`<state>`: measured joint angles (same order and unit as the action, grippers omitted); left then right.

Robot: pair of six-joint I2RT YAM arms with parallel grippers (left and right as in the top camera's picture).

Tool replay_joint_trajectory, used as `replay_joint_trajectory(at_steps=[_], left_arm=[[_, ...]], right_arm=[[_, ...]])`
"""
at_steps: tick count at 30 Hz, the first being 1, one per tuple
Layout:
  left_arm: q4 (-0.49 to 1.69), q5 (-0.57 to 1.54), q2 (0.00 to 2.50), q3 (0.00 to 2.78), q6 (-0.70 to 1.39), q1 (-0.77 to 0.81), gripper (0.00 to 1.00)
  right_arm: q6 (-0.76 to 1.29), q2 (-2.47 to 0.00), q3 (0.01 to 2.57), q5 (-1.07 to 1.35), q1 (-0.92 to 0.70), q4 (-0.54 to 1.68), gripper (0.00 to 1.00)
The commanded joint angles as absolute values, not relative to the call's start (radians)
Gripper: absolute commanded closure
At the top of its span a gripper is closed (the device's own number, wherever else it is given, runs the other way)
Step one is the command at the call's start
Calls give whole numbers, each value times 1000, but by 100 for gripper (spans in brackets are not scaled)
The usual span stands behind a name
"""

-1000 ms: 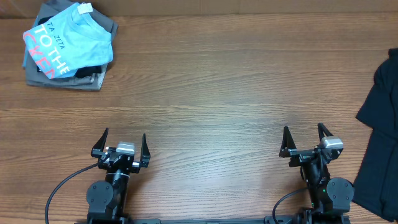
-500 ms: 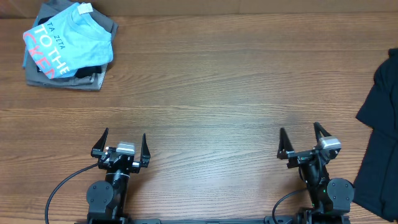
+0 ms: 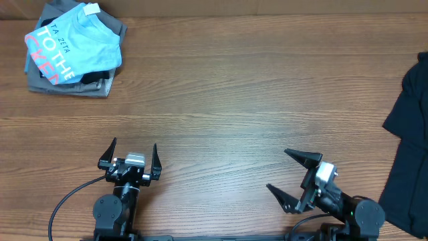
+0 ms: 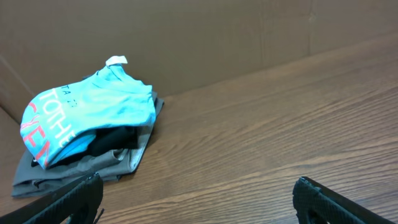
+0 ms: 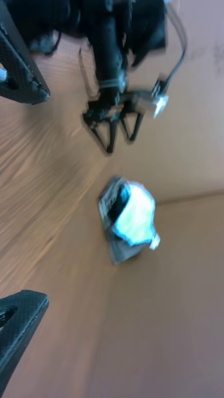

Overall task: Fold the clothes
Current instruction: 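Reach the right gripper to the black T-shirt at the right edge and grasp it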

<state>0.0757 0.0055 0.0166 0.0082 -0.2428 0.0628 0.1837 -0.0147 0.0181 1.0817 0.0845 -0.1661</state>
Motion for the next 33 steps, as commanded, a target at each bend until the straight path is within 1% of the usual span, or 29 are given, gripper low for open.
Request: replay_joint_trajectory(at_steps=[1, 3, 6, 14, 18, 22, 28, 33], left_arm=[[76, -4, 4, 5, -247, 52, 0], [76, -4, 4, 5, -247, 52, 0], [76, -4, 4, 5, -247, 52, 0], [76, -4, 4, 5, -247, 52, 0], [76, -4, 4, 5, -247, 52, 0], [76, -4, 4, 5, -247, 52, 0], [76, -4, 4, 5, -247, 52, 0], [76, -4, 4, 5, -247, 52, 0]], right_arm=[[334, -3, 8, 1157, 80, -276, 0], [412, -3, 9, 1116, 80, -385, 0], [450, -3, 12, 1031, 81, -443, 0], [431, -7, 88, 788, 81, -337, 0], [343, -65, 181, 697, 81, -235, 0], [268, -198, 310, 614, 81, -142, 0], [134, -505, 568, 422, 81, 1, 0], [-1, -861, 879, 178, 81, 315, 0]])
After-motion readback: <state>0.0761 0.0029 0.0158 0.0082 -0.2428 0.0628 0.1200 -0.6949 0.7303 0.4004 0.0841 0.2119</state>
